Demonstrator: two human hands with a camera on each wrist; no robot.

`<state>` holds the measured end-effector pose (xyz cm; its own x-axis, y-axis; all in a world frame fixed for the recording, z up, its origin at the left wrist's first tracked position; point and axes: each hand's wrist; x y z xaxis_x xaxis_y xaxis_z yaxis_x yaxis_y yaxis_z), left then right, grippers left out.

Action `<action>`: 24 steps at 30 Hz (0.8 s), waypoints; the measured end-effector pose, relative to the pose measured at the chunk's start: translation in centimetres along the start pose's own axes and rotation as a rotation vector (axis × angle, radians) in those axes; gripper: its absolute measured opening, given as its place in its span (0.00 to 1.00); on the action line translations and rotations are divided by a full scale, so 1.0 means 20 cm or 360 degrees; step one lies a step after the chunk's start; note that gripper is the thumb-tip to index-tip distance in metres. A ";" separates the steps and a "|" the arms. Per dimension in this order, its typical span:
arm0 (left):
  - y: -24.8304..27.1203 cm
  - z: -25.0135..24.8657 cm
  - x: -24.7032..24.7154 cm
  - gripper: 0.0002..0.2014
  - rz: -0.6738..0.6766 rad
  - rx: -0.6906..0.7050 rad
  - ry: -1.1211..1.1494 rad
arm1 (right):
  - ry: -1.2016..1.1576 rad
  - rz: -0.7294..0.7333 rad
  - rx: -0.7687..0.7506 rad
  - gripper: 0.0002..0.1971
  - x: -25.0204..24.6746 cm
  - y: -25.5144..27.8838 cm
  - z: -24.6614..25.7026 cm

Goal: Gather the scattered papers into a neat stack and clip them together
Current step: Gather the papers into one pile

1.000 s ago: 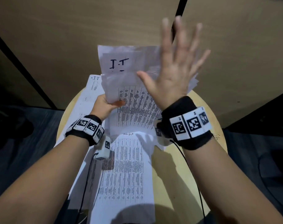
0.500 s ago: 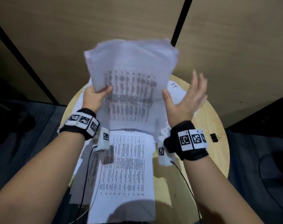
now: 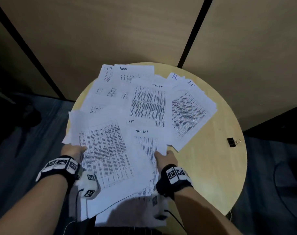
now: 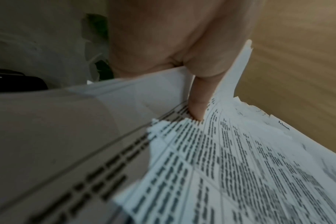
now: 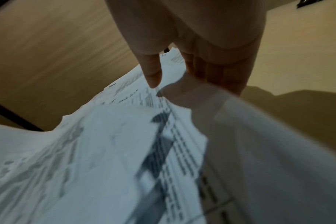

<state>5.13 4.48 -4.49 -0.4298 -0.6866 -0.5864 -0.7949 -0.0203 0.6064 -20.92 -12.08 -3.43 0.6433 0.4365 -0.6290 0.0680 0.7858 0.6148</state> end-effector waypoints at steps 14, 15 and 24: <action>0.08 -0.08 -0.01 0.18 -0.0100 0.0189 0.0108 | 0.0244 0.0362 0.0010 0.40 -0.24 -0.17 0.03; 0.08 -0.10 -0.01 0.18 -0.0105 0.0204 0.0056 | 0.0274 0.0372 0.0025 0.41 -0.28 -0.21 0.02; 0.14 -0.22 0.15 0.14 -0.0087 0.0534 -0.0482 | -0.0180 -0.0047 -0.0174 0.44 -0.27 -0.28 0.08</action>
<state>3.57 -0.71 -2.25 -0.4497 -0.4464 -0.7736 -0.8931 0.2203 0.3921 -23.49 -19.52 -2.60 0.7246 0.3650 -0.5845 0.0088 0.8432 0.5375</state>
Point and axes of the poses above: each hand's wrist, its own y-axis away from the middle knuckle, its own x-axis out of the palm, z = x × y, and after that the axes turned 10 degrees about -z, right-handed
